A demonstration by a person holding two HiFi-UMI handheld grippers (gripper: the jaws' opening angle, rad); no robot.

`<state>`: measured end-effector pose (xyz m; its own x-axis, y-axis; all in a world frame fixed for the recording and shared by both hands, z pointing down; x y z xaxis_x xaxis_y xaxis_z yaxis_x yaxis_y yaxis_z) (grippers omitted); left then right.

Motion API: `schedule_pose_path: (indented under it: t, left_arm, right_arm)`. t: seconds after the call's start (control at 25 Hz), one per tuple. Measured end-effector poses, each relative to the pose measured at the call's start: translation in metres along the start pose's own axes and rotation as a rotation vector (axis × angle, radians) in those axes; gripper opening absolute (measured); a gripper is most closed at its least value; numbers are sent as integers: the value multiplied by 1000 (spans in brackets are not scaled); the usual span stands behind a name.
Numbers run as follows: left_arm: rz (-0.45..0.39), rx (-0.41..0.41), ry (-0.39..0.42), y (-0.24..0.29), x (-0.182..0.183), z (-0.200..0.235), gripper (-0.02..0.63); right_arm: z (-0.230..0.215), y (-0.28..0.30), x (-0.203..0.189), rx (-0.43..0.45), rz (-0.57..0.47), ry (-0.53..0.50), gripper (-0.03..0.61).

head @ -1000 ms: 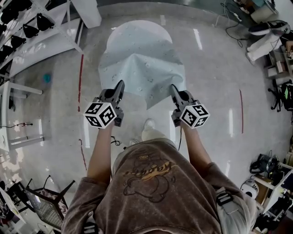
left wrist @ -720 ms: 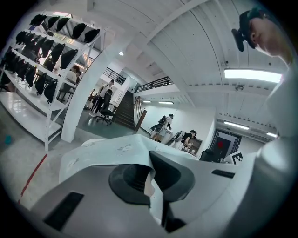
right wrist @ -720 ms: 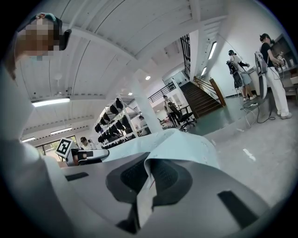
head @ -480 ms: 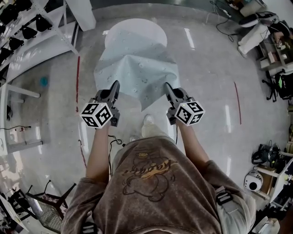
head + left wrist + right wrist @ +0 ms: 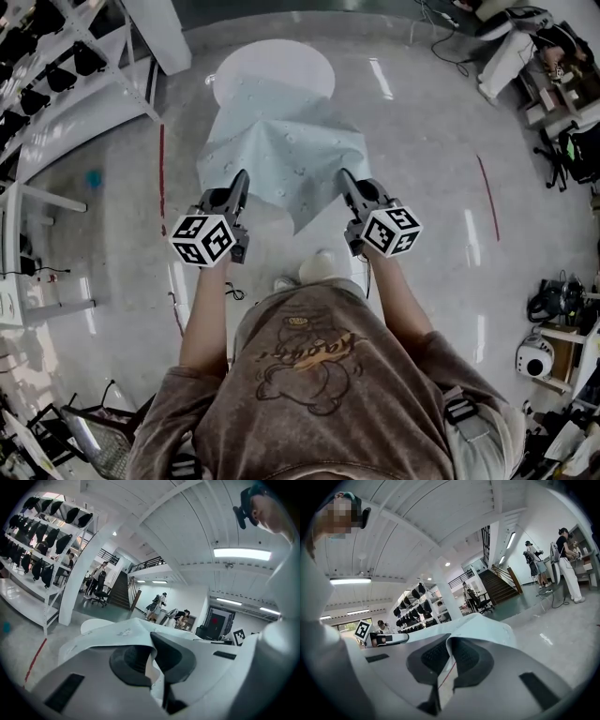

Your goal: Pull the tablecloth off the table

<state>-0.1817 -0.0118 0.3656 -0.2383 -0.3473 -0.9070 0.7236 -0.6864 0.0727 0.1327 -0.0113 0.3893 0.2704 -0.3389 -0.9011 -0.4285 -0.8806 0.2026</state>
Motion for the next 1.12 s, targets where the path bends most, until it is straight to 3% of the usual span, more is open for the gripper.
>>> schedule_pose_path:
  t: [0.76,1.12]
  left_arm:
    - [-26,47,7,-13,-8,-79,20]
    - [-57,62,23,-28,-5,-104,20]
  right_arm:
    - [-19,-60,21,77,7,-21,12]
    - [-8,-80,30,125,-25,-45,12]
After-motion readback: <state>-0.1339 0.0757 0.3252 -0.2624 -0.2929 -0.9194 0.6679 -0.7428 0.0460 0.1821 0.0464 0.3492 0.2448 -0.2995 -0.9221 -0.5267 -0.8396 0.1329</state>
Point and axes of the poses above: the fingertips, and each gripper's own axes: y forward along the fingers, z to its left, x out of its top, the point moved 9 cm from there along -y, backward along the fingers, and after that the axes turned 12 degrees about -x, right-handed, at the moved point
